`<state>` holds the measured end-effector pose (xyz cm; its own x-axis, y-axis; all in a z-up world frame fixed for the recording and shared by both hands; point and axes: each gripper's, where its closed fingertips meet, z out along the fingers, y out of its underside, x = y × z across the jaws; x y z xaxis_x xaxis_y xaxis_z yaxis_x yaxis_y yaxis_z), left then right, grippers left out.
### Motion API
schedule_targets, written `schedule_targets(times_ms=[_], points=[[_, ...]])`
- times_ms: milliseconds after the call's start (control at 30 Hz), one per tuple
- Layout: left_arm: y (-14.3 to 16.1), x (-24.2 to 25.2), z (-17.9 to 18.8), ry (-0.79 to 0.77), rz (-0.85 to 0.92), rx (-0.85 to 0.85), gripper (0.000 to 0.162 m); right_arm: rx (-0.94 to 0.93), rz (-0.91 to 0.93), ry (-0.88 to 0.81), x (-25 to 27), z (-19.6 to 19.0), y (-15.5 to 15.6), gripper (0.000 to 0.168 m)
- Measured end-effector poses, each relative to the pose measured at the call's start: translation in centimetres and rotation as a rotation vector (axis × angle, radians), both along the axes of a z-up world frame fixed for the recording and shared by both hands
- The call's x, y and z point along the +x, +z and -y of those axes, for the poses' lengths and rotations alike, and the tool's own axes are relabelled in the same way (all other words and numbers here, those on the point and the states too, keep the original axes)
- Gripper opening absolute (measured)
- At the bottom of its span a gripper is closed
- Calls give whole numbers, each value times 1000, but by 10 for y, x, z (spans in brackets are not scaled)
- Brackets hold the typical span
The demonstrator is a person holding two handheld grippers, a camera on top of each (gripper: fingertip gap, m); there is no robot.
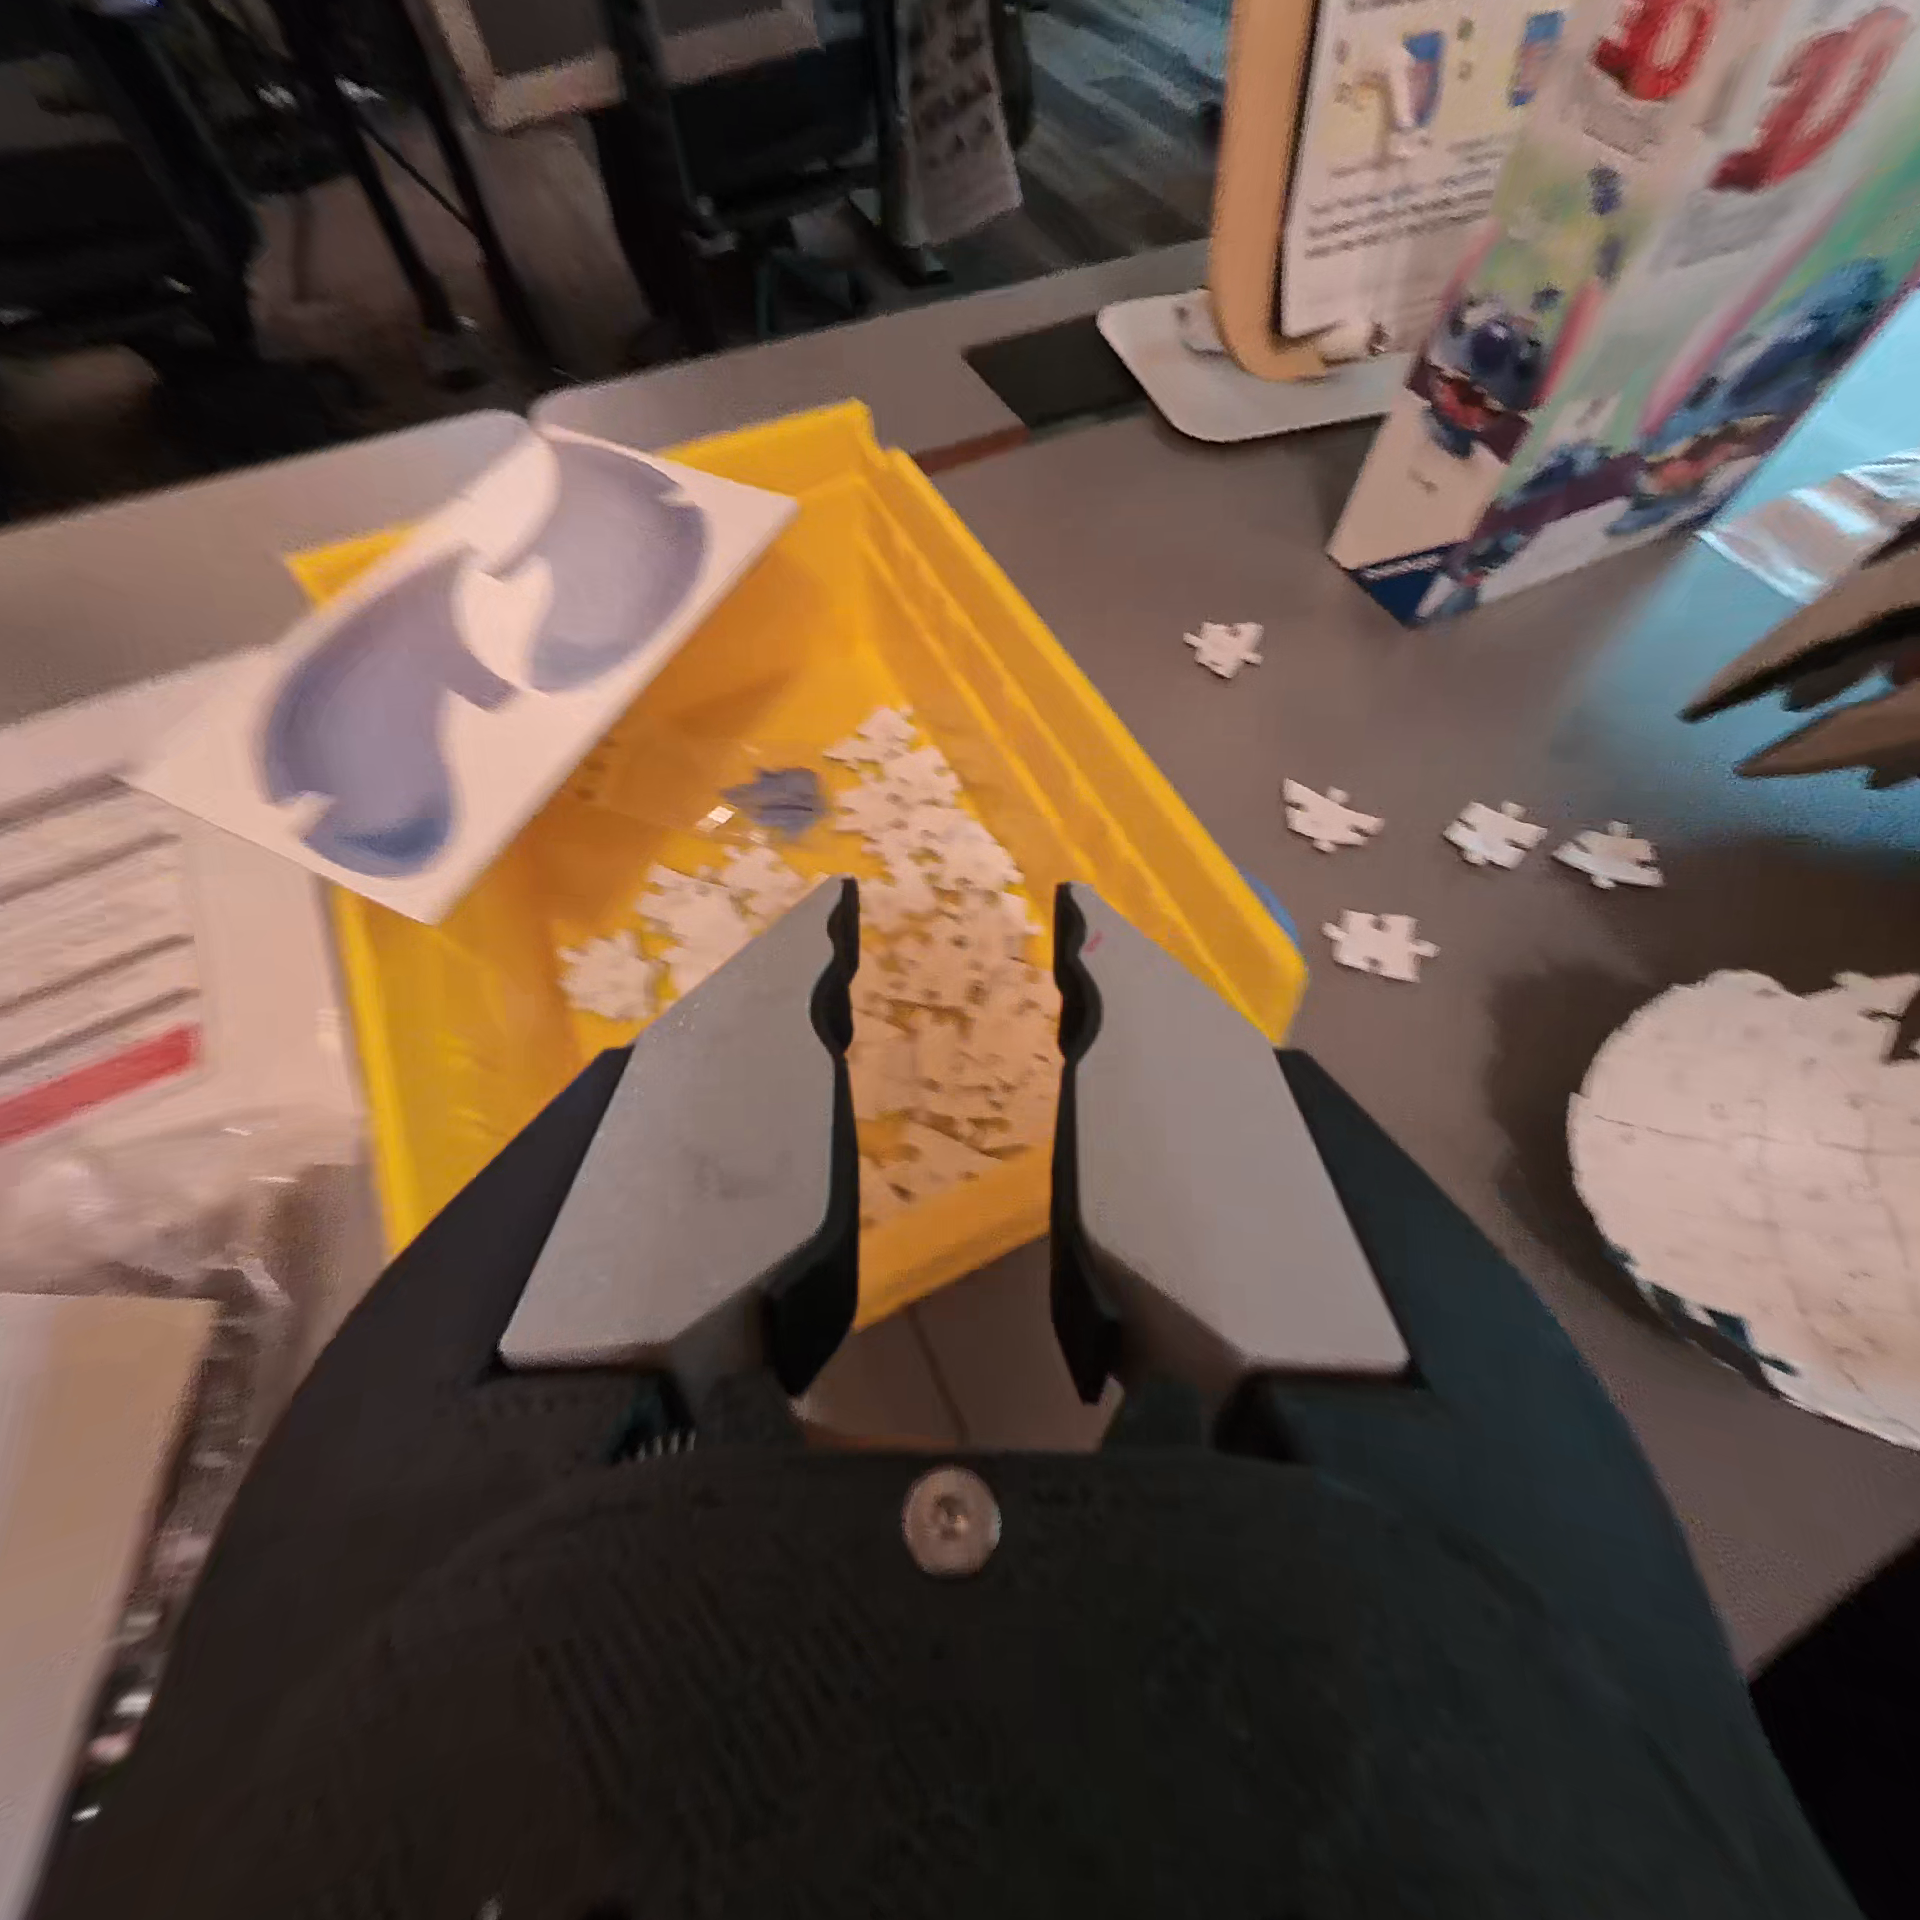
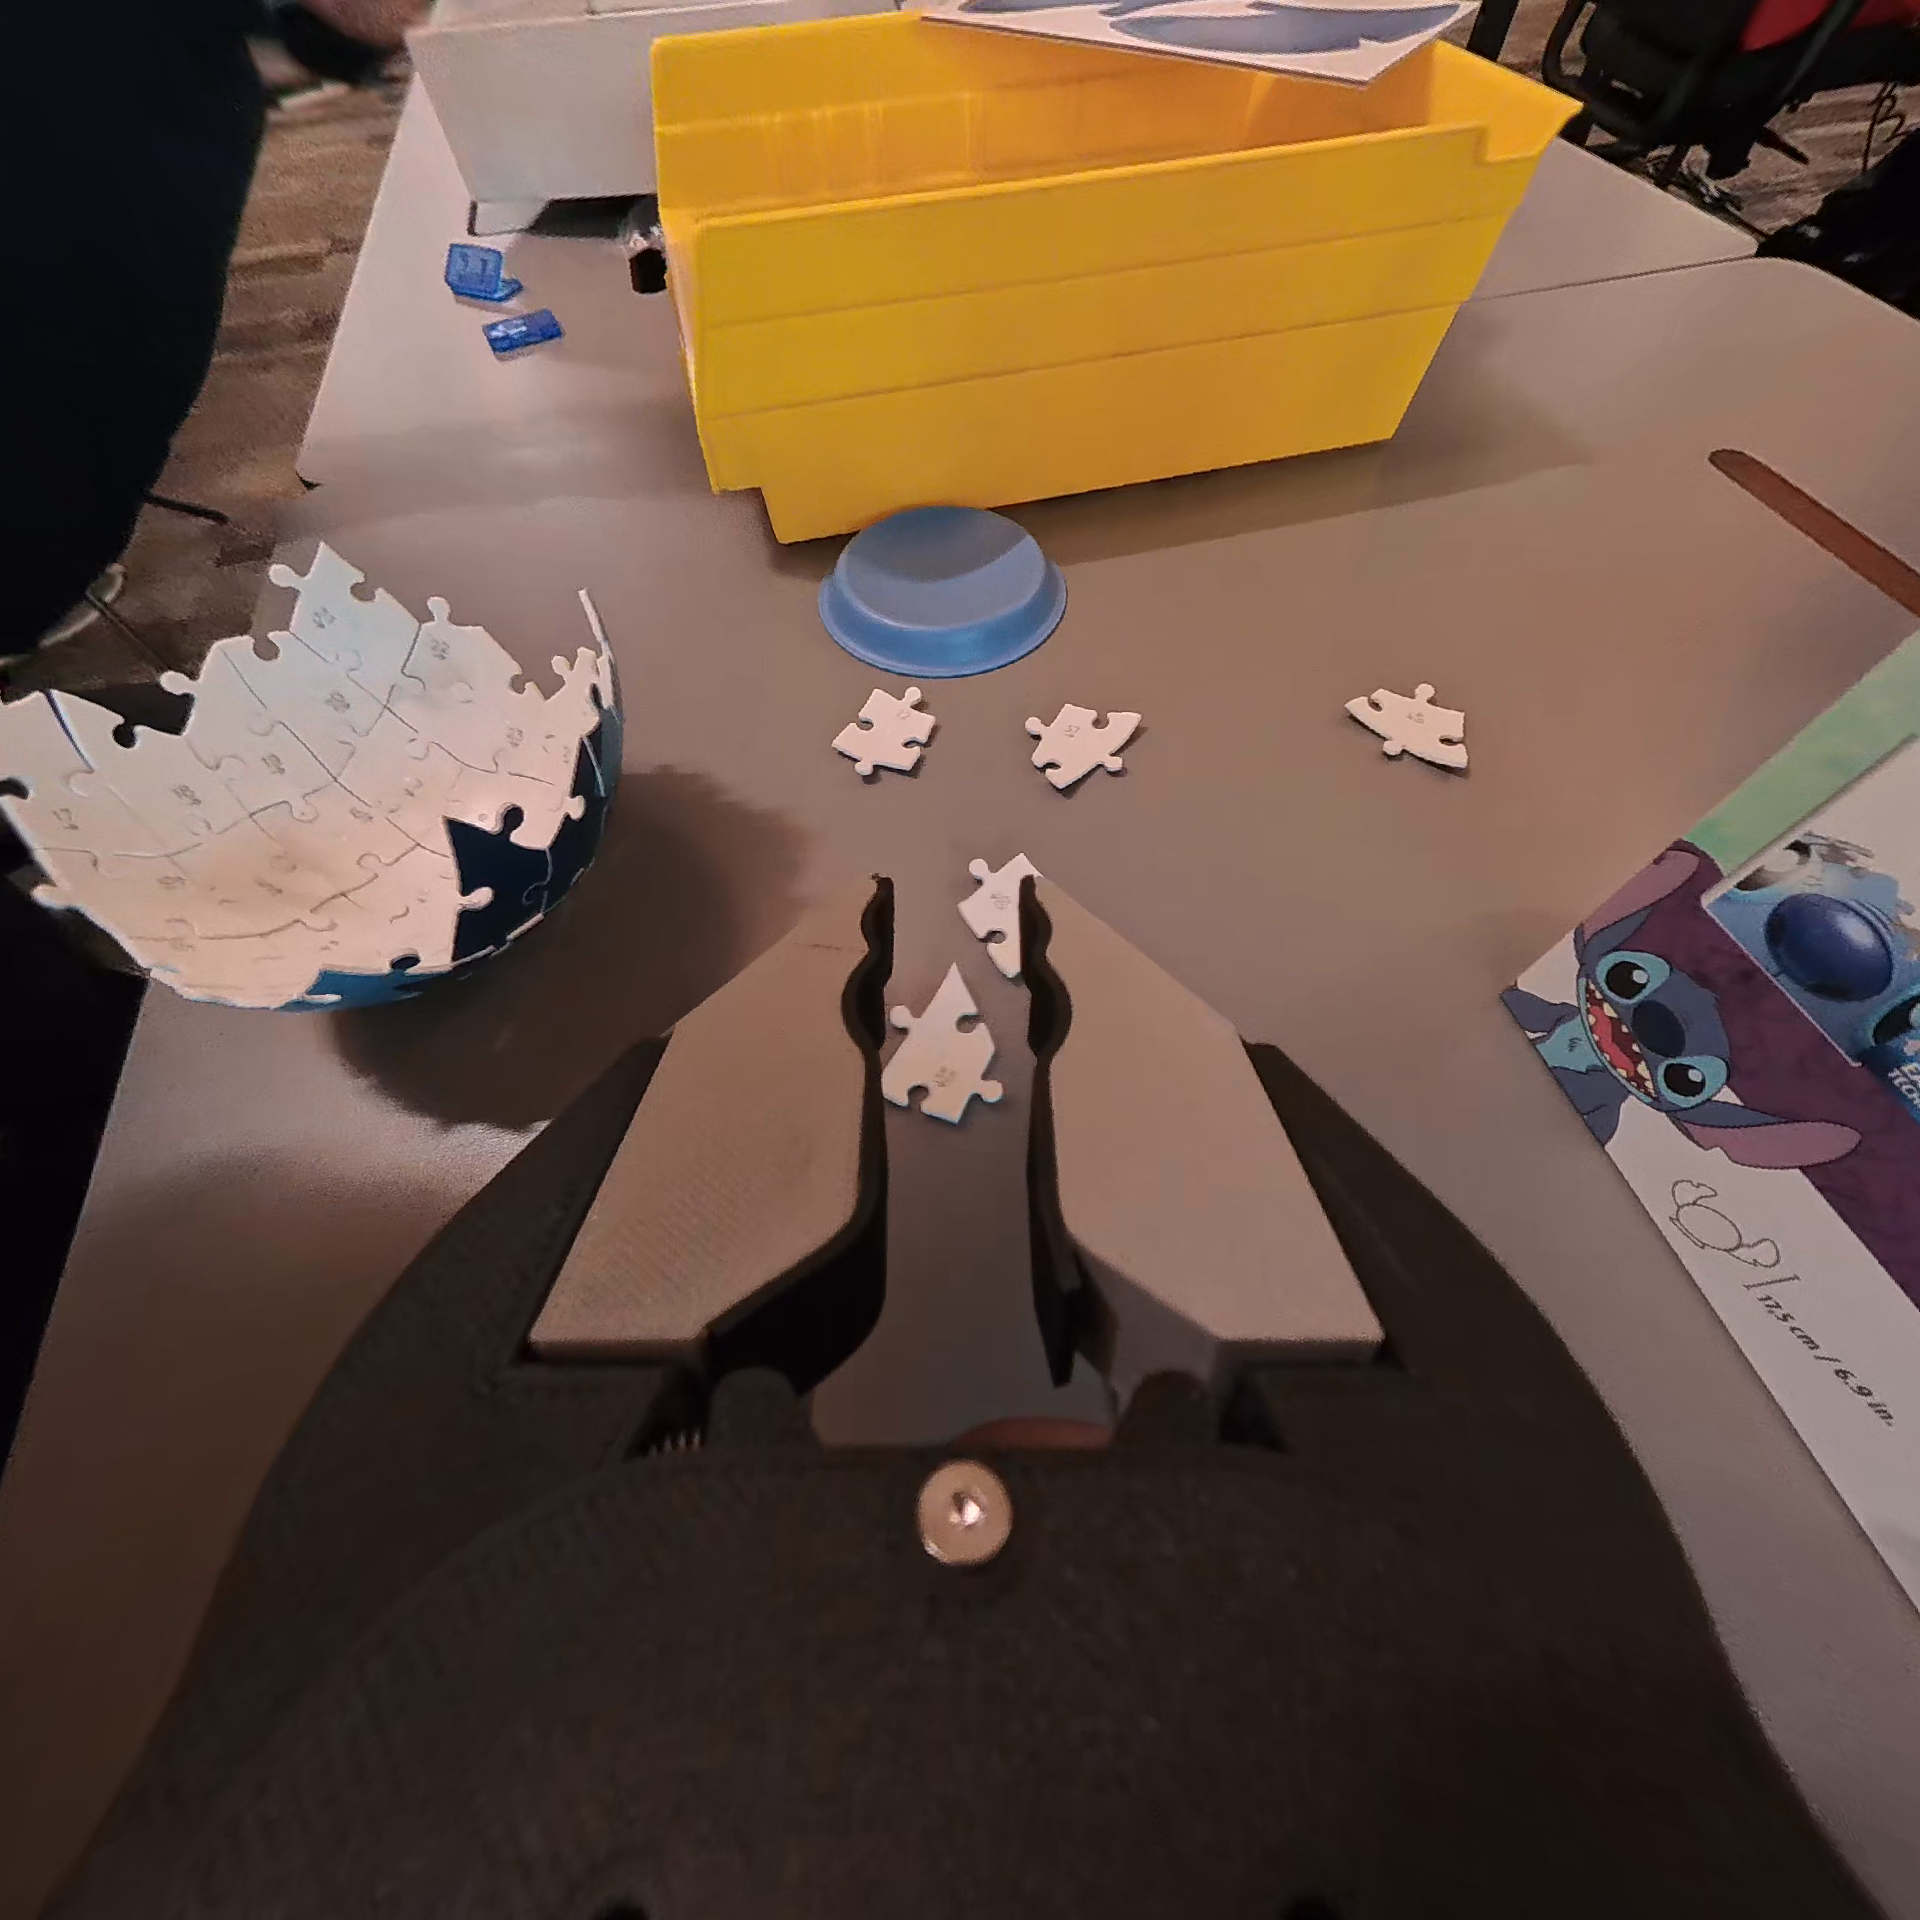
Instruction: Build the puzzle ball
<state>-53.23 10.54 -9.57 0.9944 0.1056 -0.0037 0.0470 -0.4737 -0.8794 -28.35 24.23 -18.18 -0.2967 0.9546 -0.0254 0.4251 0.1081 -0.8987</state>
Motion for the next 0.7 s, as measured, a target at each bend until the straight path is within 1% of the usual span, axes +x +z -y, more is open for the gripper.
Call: schedule_targets(times_ms=[67, 133, 200, 267, 333, 467, 500, 533, 567, 633, 700], points=[[10, -21, -12, -3, -35, -37, 29, 2, 3, -11, -1, -4, -2, 21], [-3, -26, -31, -75, -4, -155, 28, 2, 10, -27, -2, -9, -5, 21], [-31, -34, -51, -107, -19, -302, 28, -1, 13, -43, -4, -13, -8, 21], [-65, -57, -66, -54, -53, -449, 27, -8, 18, -55, -5, -16, -11, 21], [-92, -75, -74, -17, -77, -556, 26, -17, 29, -74, -7, -20, -15, 20], [-123, -90, -90, -13, -87, -679, 29, -13, 52, -130, -10, -32, -23, 22], [-131, -92, -90, -23, -97, -727, 32, -13, 49, -134, -11, -33, -22, 22], [-139, -94, -86, -38, -107, -790, 31, -12, 44, -136, -12, -34, -21, 22], [-146, -94, -80, -58, -109, -854, 28, -8, 40, -135, -13, -34, -20, 22], [-149, -93, -77, -90, -114, -883, 21, 3, 28, -135, -15, -34, -17, 21], [-153, -86, -58, -139, -63, -964, 13, 13, 20, -131, -16, -34, -14, 21]])
